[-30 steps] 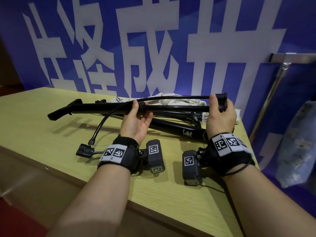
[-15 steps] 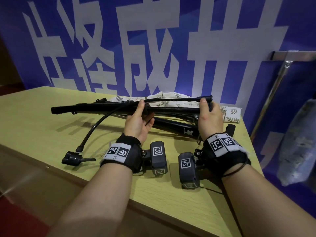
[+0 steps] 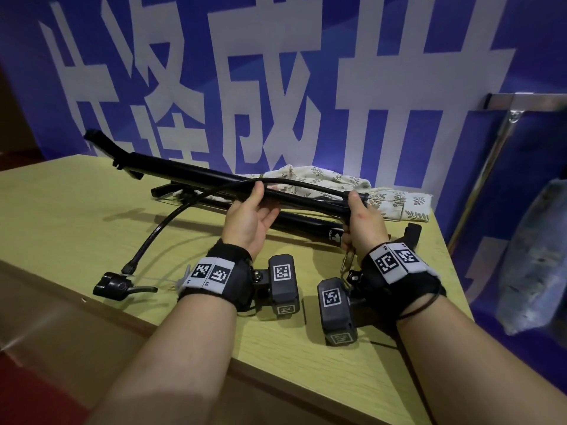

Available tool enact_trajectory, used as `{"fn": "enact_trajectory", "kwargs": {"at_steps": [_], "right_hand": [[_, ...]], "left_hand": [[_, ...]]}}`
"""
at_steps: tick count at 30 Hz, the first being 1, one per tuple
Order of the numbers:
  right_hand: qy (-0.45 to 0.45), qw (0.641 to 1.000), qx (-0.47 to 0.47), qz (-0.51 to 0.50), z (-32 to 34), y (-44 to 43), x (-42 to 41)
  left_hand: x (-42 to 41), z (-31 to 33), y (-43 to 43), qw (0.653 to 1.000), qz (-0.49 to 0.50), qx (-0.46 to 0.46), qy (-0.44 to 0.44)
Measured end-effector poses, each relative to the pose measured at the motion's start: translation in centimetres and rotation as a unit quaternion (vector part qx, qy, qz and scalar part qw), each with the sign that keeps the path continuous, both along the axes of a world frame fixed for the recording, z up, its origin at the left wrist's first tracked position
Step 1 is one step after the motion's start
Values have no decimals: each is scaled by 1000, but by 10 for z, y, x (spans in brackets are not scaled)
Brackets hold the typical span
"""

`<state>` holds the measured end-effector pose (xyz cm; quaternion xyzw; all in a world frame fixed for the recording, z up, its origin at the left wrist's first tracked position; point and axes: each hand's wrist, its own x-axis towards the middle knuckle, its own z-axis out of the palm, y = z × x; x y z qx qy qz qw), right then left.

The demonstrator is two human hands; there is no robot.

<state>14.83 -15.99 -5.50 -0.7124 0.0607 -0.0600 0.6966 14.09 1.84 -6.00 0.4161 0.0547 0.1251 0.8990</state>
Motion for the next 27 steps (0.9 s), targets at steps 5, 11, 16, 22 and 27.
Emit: {"fn": "enact_trajectory", "kwargs": {"at_steps": [5,11,16,22,27], "right_hand": [[-8,991,126,50,7,3,-8],[45,977,207,15,9,0,-9],[65,971,232,0,10,-3,-9],[13,983,184,-15,9,-1,-9],[14,982,186,-36,5,-4,-6]], "left_hand": [[-3,-2,-2,998,13,62,5],[-4,2,1,999,-28,-17,-19],[-2,3,12,996,-41,-65,-50],[-1,1,8,998,51,-26,-29],[-2,1,6,999,-6,-8,-33]]}}
